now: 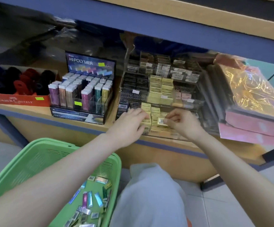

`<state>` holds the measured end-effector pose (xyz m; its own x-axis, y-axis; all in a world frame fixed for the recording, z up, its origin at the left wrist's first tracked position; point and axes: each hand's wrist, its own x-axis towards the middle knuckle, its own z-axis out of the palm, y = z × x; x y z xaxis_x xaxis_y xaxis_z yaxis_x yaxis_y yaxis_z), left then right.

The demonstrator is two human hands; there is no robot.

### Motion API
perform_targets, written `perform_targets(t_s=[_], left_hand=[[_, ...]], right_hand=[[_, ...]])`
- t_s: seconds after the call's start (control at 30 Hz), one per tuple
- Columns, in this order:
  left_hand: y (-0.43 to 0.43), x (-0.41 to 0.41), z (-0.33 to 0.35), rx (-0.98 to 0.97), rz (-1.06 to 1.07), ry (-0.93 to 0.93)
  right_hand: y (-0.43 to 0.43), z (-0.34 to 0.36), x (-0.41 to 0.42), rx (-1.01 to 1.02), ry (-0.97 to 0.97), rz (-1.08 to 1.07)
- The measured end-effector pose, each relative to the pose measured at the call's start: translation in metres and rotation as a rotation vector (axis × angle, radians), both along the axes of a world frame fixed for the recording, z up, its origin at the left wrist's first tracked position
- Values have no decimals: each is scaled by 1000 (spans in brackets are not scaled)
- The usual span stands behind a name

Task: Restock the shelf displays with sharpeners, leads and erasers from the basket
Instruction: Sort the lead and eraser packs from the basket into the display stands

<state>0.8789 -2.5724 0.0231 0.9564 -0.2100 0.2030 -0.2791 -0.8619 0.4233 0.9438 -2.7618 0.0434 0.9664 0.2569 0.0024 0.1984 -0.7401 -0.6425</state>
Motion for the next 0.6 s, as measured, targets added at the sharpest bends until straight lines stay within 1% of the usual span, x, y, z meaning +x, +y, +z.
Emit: perform_targets(t_s=[0.07, 0.17, 0.33, 0.43, 0.6], left_hand=[[-2, 2, -5, 45, -8, 14], [-4, 4, -10, 51, 1, -22], [-4, 3, -19, 50, -2, -32], [-4, 4, -22, 45, 5, -52], [-4, 5, -25, 45, 0, -63]], right_hand=[[3, -4, 4, -8, 54, 51], [7, -7, 7, -38, 58, 83], [9, -16, 5, 16, 7, 13], [11, -17, 4, -77, -58, 19], [16, -17, 1, -144, -88, 78]])
